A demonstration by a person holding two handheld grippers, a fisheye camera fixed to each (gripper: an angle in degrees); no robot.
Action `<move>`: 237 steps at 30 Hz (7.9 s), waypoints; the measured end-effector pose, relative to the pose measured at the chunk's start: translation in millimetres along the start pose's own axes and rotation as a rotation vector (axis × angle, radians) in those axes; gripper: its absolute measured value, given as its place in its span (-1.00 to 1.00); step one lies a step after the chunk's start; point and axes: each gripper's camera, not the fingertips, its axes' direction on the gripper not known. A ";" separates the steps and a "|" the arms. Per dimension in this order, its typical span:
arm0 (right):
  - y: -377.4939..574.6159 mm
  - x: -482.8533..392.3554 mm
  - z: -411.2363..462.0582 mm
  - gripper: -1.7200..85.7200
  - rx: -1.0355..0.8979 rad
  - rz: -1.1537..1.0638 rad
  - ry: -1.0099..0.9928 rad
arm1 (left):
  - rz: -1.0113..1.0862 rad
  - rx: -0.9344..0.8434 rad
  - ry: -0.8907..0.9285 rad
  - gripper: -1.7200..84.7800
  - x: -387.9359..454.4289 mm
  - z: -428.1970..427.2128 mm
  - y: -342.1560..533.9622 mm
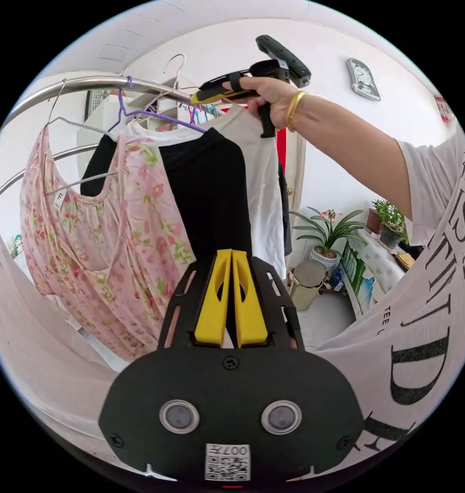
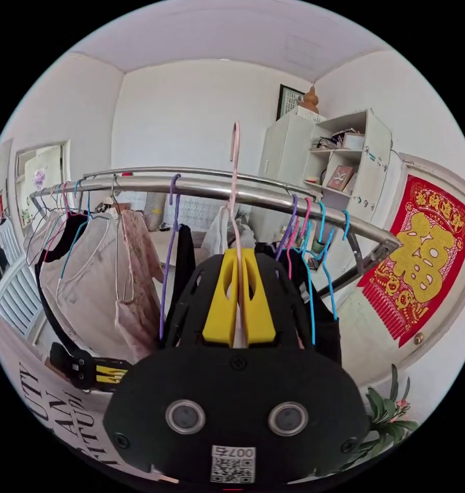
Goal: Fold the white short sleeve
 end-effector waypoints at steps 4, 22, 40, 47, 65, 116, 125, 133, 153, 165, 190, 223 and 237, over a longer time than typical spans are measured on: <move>57.8 2.9 -20.9 -0.97 0.043 0.051 -0.033 | 0.006 0.027 0.020 -0.98 -3.0 9.6 2.8; 241.5 -135.8 -305.2 -0.97 -0.116 0.411 0.670 | 0.428 0.067 0.684 -0.80 207.7 151.6 -50.2; 231.6 -341.3 -518.9 -0.97 -0.291 0.654 1.187 | 0.747 0.065 1.553 -0.97 625.1 148.3 18.3; 250.0 -357.8 -550.7 -0.96 -0.274 0.802 1.275 | 0.724 -0.177 1.835 -0.98 707.0 178.2 61.6; 300.6 -443.0 -692.4 -0.84 0.581 1.370 1.767 | 0.781 -0.576 1.658 -0.98 898.3 319.7 168.4; 278.3 -208.2 -675.1 -0.86 -0.163 2.342 1.514 | 1.405 -0.755 1.342 -0.80 953.1 297.8 432.3; 308.4 -166.5 -663.5 -0.94 -0.439 2.405 1.435 | 1.725 -0.563 1.301 -0.97 933.5 223.8 514.2; 290.3 -196.4 -767.6 -0.91 -0.226 2.337 1.764 | 1.516 -0.487 1.131 -0.87 1007.4 172.4 443.1; 319.7 -237.5 -656.1 -0.93 -0.435 2.116 1.449 | 1.838 -0.349 1.225 -0.74 789.0 80.3 510.4; 296.3 -311.8 -651.6 -0.96 -0.187 2.120 1.574 | 1.556 -0.499 1.240 -0.98 748.1 130.7 435.8; 339.3 -314.2 -628.5 -0.95 -0.374 2.066 1.521 | 1.449 -0.664 1.163 -0.98 749.0 223.0 387.2; 347.5 -368.6 -657.6 -0.97 0.171 2.050 1.525 | 1.527 -1.029 1.249 -0.69 850.3 283.5 432.4; 357.2 -403.9 -626.6 -0.97 0.218 2.039 1.552 | 1.434 -1.189 1.380 -0.98 871.8 337.1 422.8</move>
